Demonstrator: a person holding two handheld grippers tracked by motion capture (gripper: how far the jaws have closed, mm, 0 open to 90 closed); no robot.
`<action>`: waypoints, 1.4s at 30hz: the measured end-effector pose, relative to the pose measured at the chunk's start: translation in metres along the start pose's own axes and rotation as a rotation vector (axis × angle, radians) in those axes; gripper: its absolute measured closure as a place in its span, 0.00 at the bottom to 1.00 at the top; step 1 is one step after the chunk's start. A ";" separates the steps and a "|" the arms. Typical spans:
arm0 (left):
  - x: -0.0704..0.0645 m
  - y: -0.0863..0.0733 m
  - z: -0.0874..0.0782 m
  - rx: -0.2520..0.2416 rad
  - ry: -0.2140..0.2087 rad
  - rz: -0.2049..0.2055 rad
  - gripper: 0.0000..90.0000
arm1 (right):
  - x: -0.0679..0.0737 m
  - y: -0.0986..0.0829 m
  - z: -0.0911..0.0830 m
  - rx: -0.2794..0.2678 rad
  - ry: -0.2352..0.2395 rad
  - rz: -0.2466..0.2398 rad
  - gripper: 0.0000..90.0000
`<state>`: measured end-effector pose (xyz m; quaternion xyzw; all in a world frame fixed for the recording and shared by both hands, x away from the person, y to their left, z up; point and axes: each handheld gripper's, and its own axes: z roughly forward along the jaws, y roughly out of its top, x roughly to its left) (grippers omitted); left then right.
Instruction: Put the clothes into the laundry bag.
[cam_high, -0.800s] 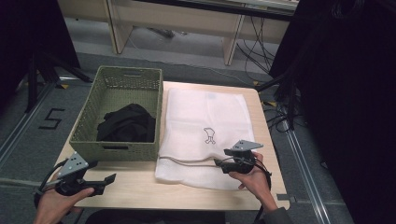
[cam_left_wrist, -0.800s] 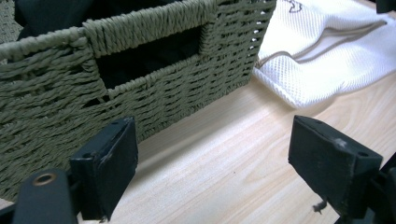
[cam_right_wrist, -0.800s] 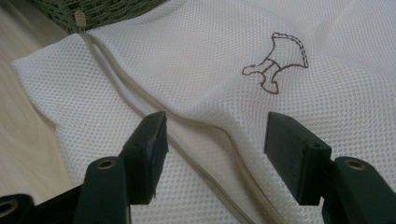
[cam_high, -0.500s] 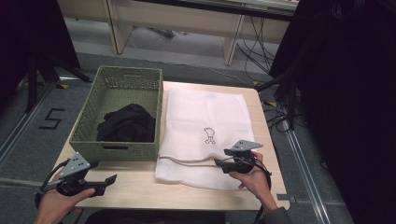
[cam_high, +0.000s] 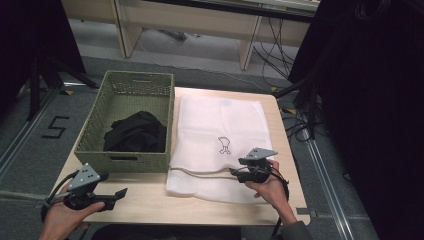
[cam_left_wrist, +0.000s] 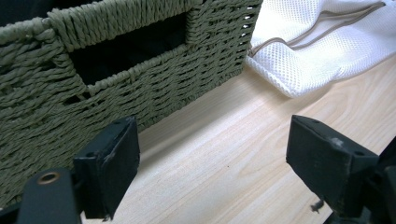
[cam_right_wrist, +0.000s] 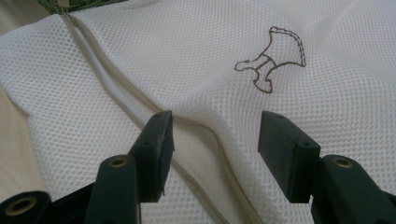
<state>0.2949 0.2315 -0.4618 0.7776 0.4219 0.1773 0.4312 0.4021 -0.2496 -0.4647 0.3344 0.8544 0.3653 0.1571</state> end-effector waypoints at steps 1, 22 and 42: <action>0.001 0.000 0.000 0.002 -0.005 0.001 0.19 | -0.001 0.001 0.002 0.004 0.003 -0.014 0.52; 0.000 0.000 0.004 0.027 -0.007 -0.004 0.19 | -0.009 0.008 0.043 0.150 -0.034 -0.075 0.68; -0.001 0.001 0.004 0.028 -0.021 0.023 0.21 | -0.012 0.041 0.014 -0.025 -0.131 -0.139 0.97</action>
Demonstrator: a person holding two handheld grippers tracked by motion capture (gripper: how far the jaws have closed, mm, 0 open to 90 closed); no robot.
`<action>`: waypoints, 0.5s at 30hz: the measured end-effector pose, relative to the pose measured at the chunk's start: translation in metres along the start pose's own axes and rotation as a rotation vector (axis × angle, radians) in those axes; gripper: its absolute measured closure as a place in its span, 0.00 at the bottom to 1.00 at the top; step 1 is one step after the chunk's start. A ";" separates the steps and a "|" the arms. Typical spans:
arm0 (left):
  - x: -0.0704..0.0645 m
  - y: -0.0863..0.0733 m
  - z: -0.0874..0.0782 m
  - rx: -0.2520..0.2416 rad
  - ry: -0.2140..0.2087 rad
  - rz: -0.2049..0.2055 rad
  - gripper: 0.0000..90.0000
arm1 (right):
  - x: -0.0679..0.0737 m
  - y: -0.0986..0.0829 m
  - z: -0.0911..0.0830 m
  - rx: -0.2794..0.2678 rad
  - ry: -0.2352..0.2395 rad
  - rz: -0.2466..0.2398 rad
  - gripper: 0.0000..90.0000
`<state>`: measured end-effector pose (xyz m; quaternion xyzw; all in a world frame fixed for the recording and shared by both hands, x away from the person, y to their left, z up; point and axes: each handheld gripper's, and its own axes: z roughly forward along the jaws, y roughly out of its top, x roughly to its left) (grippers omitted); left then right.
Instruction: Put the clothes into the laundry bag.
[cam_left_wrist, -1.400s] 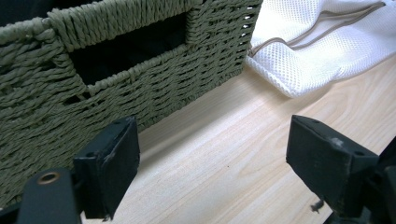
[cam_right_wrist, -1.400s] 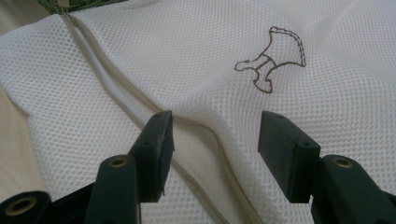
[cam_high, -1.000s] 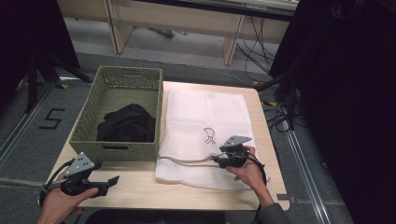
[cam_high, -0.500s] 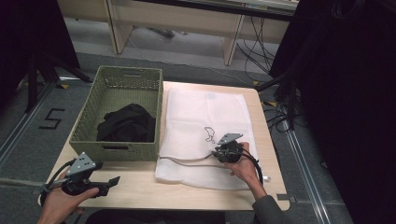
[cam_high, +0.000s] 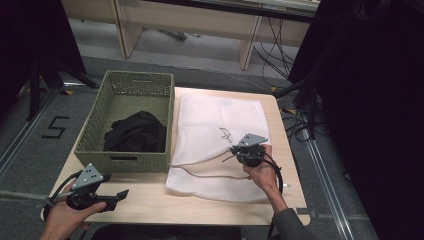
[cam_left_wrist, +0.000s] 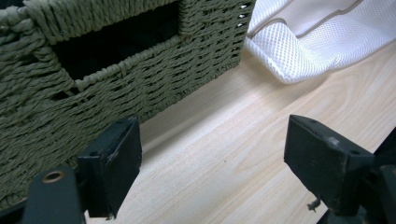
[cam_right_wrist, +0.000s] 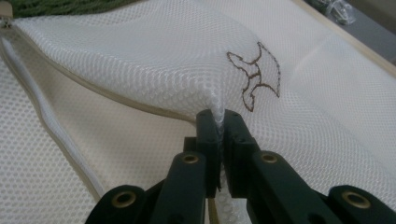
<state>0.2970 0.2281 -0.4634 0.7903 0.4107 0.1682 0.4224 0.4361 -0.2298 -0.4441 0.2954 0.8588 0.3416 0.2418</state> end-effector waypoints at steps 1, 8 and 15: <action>0.000 0.000 0.000 -0.001 0.002 -0.001 0.21 | -0.002 0.002 -0.002 -0.010 -0.006 -0.004 0.97; -0.001 0.001 -0.001 -0.013 -0.003 -0.010 0.21 | -0.009 0.026 -0.017 -0.096 -0.023 0.053 0.98; 0.000 0.012 -0.006 -0.046 -0.016 -0.033 0.21 | -0.018 0.045 -0.023 -0.148 -0.038 0.062 0.98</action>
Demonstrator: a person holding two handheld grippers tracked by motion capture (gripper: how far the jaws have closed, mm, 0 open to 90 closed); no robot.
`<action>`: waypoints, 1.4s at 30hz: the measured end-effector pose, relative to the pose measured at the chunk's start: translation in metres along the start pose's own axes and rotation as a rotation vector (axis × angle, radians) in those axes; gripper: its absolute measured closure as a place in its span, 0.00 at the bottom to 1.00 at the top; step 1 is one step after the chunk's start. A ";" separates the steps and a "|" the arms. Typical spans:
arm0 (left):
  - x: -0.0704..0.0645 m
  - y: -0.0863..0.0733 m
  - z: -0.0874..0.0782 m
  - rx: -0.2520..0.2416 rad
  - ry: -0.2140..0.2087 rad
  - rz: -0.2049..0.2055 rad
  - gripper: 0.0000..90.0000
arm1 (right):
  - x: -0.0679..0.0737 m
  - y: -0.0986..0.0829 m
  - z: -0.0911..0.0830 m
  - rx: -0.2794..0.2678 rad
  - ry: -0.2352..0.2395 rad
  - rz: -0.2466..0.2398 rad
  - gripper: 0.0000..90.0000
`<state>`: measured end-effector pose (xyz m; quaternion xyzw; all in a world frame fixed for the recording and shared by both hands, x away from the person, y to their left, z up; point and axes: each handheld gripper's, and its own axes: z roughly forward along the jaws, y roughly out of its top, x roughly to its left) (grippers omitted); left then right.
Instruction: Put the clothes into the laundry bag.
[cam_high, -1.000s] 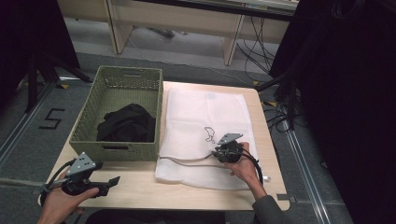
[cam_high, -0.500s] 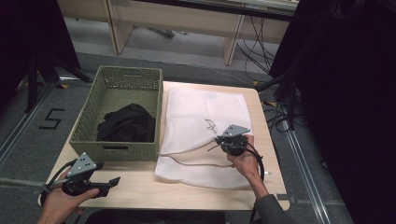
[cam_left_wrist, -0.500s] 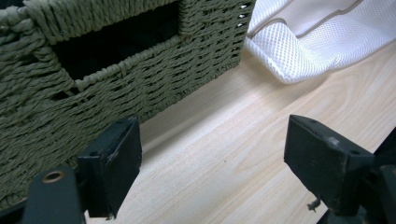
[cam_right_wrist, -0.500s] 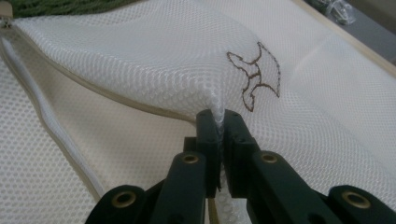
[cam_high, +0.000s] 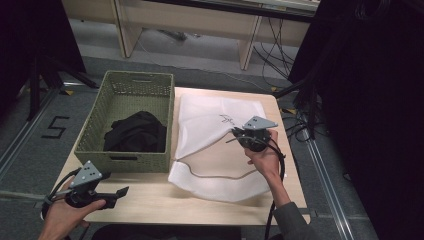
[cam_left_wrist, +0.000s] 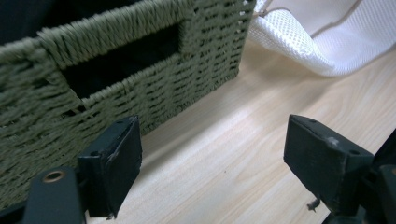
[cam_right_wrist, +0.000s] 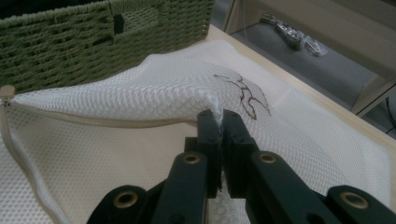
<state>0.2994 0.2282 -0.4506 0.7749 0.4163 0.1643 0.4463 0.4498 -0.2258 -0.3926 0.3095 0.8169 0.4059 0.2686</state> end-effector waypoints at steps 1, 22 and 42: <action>0.001 0.003 -0.002 -0.010 0.002 0.001 0.21 | -0.001 0.002 -0.001 -0.003 -0.015 -0.002 0.98; 0.063 0.121 0.015 0.050 0.041 0.086 0.17 | -0.002 0.011 0.001 -0.024 0.007 -0.016 0.98; 0.088 0.139 0.109 0.312 0.051 0.214 0.17 | -0.003 0.006 0.005 -0.008 0.023 -0.026 0.98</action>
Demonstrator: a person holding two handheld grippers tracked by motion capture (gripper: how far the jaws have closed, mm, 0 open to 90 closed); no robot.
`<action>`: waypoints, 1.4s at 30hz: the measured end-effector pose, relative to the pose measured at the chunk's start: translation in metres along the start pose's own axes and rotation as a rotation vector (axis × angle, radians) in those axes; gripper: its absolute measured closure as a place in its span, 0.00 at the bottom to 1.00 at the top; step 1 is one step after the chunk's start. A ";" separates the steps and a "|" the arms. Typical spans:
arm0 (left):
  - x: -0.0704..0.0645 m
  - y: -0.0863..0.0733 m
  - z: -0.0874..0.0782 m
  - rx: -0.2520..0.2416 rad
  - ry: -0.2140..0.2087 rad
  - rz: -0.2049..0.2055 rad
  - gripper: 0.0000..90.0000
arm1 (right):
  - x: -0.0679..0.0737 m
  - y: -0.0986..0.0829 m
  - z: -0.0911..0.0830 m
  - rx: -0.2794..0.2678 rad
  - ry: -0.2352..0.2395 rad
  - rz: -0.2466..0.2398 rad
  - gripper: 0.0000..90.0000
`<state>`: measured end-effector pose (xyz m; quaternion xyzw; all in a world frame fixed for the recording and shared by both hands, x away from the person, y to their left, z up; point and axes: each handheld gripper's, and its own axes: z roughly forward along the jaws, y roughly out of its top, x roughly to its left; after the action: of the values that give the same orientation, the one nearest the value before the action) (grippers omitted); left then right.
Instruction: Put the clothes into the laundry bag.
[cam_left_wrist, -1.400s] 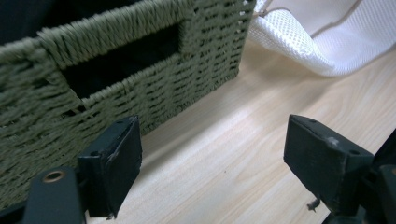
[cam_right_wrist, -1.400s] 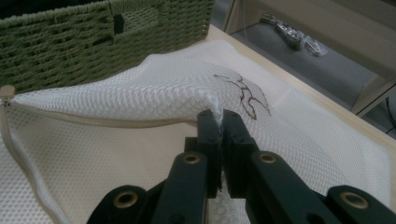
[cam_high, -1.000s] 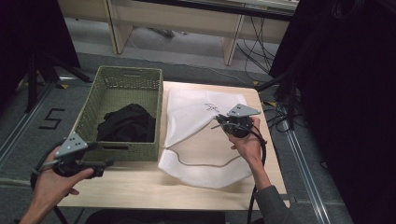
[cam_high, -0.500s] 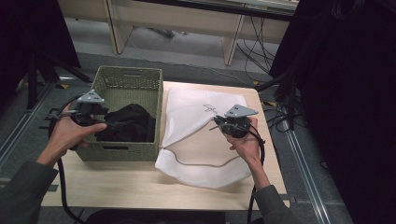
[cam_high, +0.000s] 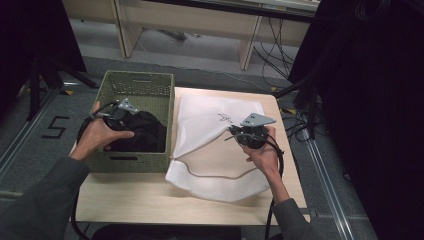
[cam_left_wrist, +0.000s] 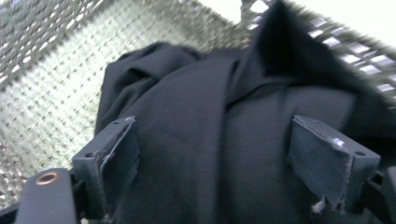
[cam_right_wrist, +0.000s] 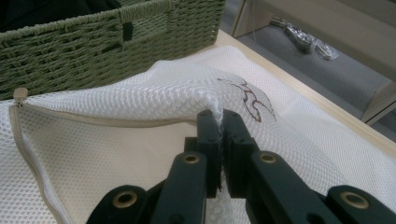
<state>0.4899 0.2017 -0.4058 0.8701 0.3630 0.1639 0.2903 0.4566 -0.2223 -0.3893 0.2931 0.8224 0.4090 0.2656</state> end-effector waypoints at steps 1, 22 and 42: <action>0.000 0.000 0.000 0.000 0.000 0.000 0.16 | 0.000 0.000 0.000 0.000 0.000 0.000 0.98; 0.009 -0.014 0.063 0.128 -0.076 0.002 0.00 | 0.001 -0.001 0.002 0.017 0.000 -0.005 0.98; -0.002 -0.017 0.077 0.104 -0.017 -0.016 0.09 | 0.002 -0.002 0.002 0.030 0.009 0.016 0.97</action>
<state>0.5176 0.1806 -0.4761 0.8824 0.3756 0.1349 0.2490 0.4558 -0.2206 -0.3924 0.3017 0.8272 0.4001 0.2545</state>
